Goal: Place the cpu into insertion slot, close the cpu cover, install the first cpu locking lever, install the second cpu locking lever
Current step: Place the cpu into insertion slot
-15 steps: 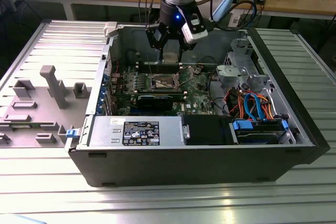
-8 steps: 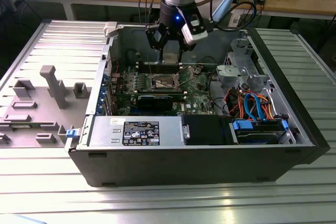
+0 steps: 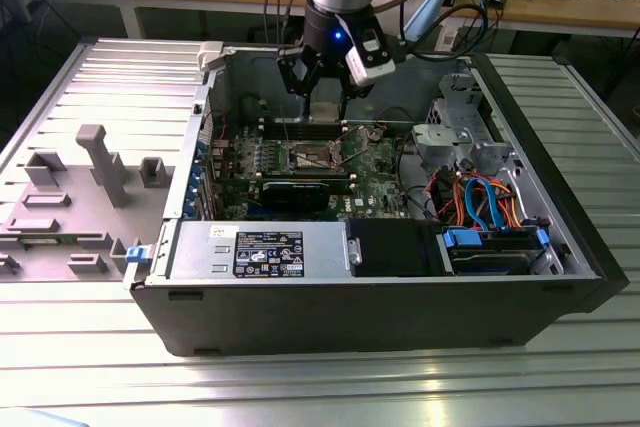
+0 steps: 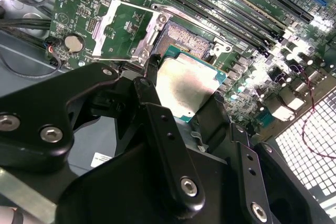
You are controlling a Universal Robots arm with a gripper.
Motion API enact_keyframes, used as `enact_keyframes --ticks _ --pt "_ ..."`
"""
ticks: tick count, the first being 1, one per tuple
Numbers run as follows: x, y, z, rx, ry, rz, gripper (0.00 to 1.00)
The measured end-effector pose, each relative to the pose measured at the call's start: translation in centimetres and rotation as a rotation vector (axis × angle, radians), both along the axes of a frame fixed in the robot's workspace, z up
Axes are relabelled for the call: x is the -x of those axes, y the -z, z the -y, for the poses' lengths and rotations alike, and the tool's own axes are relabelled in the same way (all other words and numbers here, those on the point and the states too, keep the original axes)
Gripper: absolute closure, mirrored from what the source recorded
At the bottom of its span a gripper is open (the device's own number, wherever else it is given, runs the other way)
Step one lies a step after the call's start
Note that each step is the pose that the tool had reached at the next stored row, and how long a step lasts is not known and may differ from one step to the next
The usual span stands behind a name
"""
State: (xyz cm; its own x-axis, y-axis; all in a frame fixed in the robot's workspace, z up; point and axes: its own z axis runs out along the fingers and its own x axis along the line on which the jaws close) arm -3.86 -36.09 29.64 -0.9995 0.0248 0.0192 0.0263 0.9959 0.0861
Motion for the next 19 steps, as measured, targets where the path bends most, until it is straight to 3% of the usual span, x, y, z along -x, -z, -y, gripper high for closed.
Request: enact_keyframes --ticks 19 --pt "0.00 0.20 0.00 0.0000 0.004 0.0000 0.45"
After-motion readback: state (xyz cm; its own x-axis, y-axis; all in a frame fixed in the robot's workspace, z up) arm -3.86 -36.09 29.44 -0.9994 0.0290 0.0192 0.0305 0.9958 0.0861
